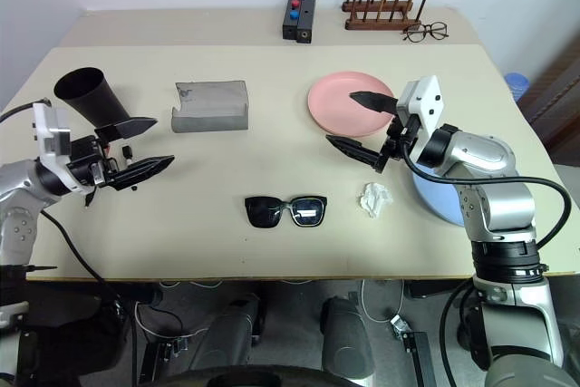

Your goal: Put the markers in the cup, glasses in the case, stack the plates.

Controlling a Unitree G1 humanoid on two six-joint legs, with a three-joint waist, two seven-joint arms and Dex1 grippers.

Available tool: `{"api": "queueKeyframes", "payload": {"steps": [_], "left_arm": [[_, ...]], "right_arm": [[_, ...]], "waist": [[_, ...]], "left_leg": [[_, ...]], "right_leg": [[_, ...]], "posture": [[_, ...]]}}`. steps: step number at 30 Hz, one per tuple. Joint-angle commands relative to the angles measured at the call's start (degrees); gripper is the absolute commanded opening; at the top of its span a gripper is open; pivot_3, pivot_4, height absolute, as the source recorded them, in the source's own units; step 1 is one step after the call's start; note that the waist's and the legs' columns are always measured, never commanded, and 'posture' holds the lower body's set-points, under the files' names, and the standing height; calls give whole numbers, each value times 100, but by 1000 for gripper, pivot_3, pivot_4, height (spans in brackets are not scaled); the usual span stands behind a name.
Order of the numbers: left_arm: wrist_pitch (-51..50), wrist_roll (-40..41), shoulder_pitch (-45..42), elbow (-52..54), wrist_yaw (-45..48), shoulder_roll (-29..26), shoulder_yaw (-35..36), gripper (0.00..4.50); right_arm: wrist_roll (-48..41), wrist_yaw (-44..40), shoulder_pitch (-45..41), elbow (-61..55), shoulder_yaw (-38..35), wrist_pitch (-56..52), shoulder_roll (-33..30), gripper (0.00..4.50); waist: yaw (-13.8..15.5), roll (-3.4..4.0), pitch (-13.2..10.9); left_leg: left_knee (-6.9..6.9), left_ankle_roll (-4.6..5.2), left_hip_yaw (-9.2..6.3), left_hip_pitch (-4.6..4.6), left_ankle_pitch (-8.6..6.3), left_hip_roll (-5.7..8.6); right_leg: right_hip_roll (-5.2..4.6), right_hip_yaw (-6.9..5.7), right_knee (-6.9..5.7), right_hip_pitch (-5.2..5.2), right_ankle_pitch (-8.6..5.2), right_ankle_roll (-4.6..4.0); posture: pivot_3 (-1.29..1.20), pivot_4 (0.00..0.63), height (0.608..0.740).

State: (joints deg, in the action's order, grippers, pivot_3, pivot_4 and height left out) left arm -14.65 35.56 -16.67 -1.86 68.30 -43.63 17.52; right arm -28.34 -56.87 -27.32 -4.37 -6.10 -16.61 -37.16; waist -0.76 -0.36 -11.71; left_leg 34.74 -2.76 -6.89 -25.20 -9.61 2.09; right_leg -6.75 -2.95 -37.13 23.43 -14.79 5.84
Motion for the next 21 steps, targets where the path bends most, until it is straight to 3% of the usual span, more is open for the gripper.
{"api": "queueKeyframes", "payload": {"steps": [1,15,21], "left_arm": [[51,12,-219,-27,30,-102,73,4500],[146,-159,-586,-562,160,-136,-30,4500],[180,-214,-126,-514,11,-383,344,4500]], "right_arm": [[4,11,-36,-153,-87,64,-54,4450],[30,191,65,-417,32,-56,51,4450],[263,378,-206,-180,347,115,469,4450]], "waist": [[-1,0,0],[-1,0,0],[-55,1,0]], "left_leg": [[0,0,0,0,0,0],[0,0,3,0,0,0],[-4,0,4,3,0,-2]], "right_leg": [[0,0,0,0,0,0],[1,2,0,0,1,2],[2,5,-2,3,1,2]], "posture": [[0,150,740],[0,150,740],[0,150,740]]}}
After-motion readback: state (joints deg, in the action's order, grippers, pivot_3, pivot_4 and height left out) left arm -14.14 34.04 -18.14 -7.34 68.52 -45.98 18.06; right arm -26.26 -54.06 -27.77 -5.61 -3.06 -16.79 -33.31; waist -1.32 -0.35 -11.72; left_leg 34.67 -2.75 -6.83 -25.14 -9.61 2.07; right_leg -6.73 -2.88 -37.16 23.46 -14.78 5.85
